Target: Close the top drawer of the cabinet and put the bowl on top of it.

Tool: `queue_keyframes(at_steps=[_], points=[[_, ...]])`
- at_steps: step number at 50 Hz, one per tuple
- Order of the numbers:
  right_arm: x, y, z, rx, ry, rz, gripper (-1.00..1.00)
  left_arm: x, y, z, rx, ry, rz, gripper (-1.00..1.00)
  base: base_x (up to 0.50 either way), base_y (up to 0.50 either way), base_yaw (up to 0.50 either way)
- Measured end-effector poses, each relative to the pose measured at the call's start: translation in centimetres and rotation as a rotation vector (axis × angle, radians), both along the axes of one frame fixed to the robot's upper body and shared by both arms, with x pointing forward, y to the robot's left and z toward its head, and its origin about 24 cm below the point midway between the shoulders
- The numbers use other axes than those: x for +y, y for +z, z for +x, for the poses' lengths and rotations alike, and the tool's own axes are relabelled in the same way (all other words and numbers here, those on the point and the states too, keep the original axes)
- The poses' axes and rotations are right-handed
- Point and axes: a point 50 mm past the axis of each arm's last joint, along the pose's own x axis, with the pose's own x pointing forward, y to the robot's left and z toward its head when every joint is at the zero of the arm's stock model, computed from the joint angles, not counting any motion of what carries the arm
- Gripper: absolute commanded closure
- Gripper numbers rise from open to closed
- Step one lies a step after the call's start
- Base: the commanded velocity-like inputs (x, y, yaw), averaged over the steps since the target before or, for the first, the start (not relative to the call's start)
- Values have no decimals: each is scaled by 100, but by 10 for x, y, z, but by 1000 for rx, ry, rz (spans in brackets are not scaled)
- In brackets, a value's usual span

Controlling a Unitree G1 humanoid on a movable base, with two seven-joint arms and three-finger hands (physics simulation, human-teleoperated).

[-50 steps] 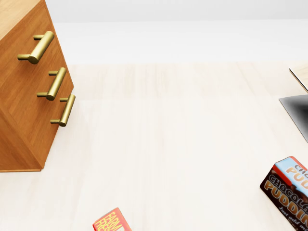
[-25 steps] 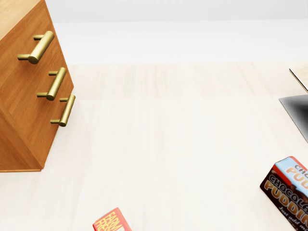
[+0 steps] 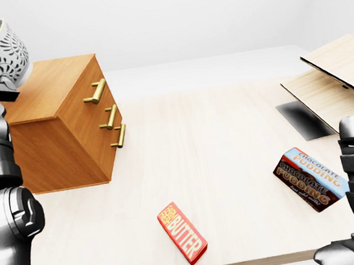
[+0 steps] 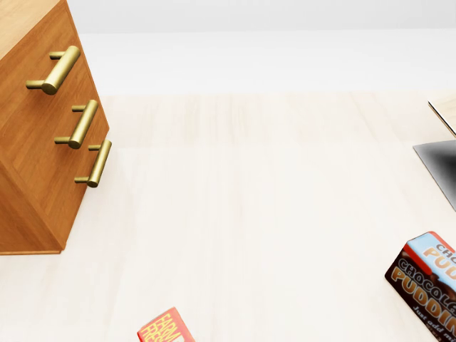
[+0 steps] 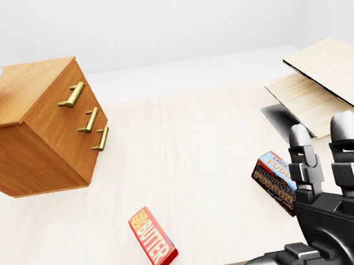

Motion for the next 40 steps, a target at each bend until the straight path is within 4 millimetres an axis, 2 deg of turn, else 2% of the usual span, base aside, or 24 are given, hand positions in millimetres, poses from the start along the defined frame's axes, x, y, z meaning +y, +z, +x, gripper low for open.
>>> queue_keyframes(at_steps=[11, 39, 40], points=[[1, 0, 0, 1, 3, -2, -100, 4, -17, 1, 29, 35, -13, 100, 0, 0, 0], [1, 0, 0, 1, 4, -3, -100, 1, -23, 3, 8, 62, 7, 100, 0, 0, 0], [1, 0, 0, 1, 4, -3, -100, 1, -23, 3, 8, 61, 6, 88, 1, 0, 0]])
